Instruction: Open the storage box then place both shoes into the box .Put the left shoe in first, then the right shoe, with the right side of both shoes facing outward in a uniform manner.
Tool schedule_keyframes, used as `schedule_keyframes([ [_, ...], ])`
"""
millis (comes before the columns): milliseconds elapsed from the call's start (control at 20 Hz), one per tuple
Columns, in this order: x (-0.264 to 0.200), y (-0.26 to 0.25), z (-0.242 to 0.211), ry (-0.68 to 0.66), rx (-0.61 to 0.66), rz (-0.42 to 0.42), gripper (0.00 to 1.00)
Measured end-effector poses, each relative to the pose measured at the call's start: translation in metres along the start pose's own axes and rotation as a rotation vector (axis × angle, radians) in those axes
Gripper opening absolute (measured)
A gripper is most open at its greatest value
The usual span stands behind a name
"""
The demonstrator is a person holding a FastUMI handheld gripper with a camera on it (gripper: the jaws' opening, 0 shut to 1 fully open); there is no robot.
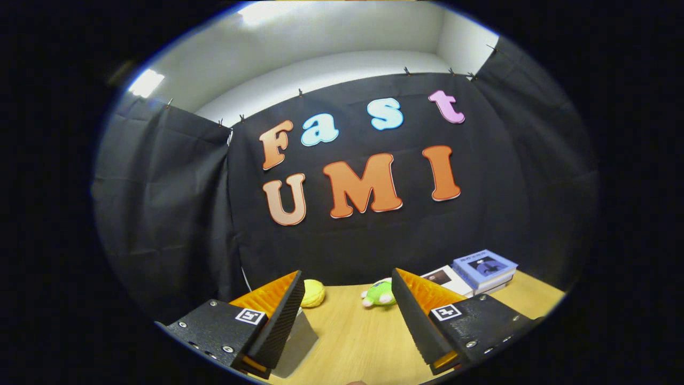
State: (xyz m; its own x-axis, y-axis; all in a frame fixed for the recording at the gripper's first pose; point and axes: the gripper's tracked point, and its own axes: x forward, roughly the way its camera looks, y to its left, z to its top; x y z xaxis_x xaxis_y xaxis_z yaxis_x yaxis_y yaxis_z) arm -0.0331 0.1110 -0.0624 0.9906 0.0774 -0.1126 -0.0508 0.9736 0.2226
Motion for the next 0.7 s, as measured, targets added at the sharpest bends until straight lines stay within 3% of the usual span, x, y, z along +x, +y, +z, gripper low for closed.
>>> schedule_keyframes([
  [300, -0.026, -0.043, 0.038, -0.172, -0.064, -0.04, 0.98],
  [700, -0.047, -0.088, 0.055, -0.284, -0.105, -0.083, 0.97],
])
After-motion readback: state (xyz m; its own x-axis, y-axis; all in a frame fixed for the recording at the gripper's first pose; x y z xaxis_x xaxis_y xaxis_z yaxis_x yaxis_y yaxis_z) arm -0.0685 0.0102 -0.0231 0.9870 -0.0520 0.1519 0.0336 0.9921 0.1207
